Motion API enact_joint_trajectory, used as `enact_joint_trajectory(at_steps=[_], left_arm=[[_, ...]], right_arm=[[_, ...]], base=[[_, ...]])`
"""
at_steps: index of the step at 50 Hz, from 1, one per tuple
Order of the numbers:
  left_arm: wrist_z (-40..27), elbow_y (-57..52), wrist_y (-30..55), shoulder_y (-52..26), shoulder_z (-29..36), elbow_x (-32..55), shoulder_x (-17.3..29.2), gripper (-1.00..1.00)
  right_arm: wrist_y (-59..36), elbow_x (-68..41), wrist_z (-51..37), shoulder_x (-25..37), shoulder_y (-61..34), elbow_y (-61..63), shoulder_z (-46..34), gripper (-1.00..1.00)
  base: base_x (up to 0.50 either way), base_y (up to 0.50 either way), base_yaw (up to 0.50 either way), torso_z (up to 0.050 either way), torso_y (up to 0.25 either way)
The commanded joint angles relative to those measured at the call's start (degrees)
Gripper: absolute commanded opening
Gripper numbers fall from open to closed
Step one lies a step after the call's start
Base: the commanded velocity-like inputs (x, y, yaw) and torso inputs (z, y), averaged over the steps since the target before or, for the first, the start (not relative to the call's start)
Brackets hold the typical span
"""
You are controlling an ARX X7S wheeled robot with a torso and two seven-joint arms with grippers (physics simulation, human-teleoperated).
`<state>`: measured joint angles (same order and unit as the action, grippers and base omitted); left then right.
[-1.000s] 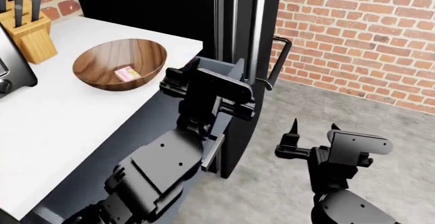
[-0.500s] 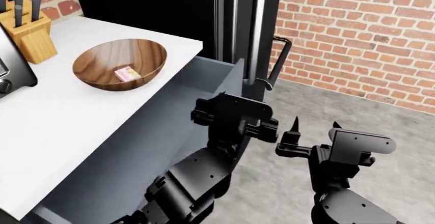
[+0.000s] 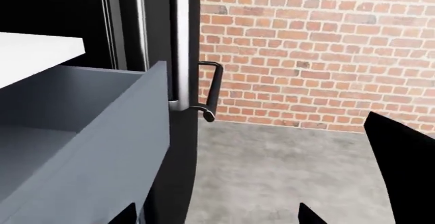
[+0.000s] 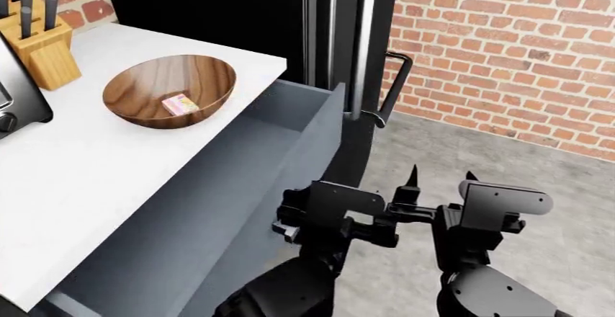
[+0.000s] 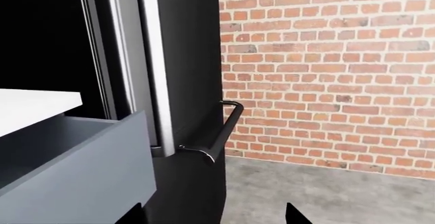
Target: Place the bar in the bowl and close the drawer.
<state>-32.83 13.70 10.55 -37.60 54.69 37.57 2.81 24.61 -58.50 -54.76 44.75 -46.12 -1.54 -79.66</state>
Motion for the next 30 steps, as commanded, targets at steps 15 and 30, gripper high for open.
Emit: enact_joint_trajectory(at_steps=[15, 30], left_arm=[[-0.8, 9.0, -7.9, 5.8, -0.7, 1.8, -0.4, 1.00], [1.5, 20.7, -14.7, 5.1, 0.4, 6.4, -2.6, 1.00]], right_arm=[[-1.2, 0.6, -0.4, -0.2, -0.2, 0.4, 0.2, 1.00], [-1.5, 0.7, -0.1, -0.4, -0.1, 0.4, 0.4, 1.00]], base=[[0.00, 0.00, 0.00, 0.000, 0.000], [0.00, 0.00, 0.00, 0.000, 0.000]])
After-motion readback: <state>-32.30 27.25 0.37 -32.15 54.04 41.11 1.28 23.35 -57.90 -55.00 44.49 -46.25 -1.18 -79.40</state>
